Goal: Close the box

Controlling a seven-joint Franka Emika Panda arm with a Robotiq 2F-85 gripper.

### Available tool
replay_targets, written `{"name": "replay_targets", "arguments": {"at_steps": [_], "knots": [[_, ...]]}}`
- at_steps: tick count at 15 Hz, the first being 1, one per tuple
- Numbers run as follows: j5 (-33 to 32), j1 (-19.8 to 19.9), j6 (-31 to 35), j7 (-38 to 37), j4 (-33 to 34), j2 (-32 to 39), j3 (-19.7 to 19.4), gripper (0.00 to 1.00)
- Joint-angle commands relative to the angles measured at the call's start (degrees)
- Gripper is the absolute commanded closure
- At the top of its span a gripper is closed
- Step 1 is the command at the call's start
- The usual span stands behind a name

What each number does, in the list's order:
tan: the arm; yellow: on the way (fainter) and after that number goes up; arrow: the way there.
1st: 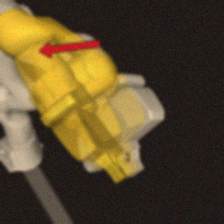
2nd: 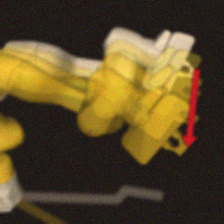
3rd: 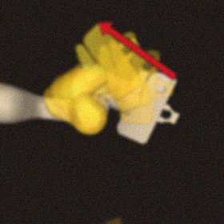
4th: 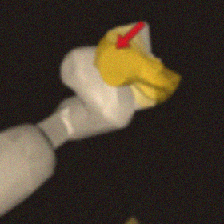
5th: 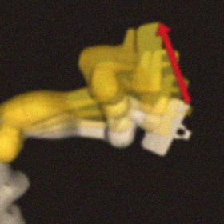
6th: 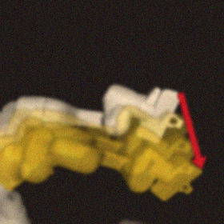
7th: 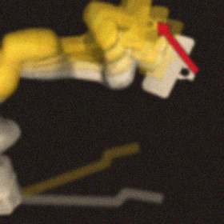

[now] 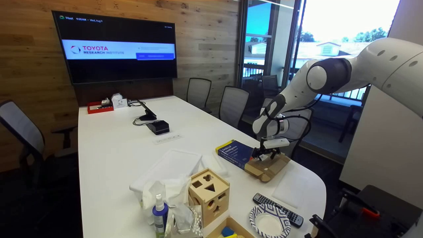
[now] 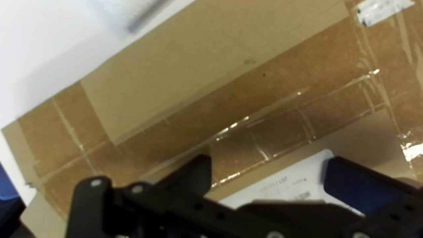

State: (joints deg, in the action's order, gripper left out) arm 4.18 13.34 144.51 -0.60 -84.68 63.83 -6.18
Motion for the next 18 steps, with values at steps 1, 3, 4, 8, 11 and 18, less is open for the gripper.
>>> {"name": "replay_targets", "arguments": {"at_steps": [1,3,4,8,11,18], "knots": [[-0.11,1.17,6.36,3.94,-8.06,-6.44,1.61,0.00],[-0.64,1.10,8.49,5.59,-11.17,-9.76,1.82,0.00],[-1.08,0.74,9.22,6.00,-12.83,-11.76,1.47,0.00],[-2.55,0.93,10.54,8.80,-17.62,-19.18,1.56,0.00],[-2.88,1.44,9.62,11.35,-20.38,-24.77,1.92,0.00],[-2.54,1.70,7.57,13.06,-22.37,-31.09,1.74,0.00]]}}
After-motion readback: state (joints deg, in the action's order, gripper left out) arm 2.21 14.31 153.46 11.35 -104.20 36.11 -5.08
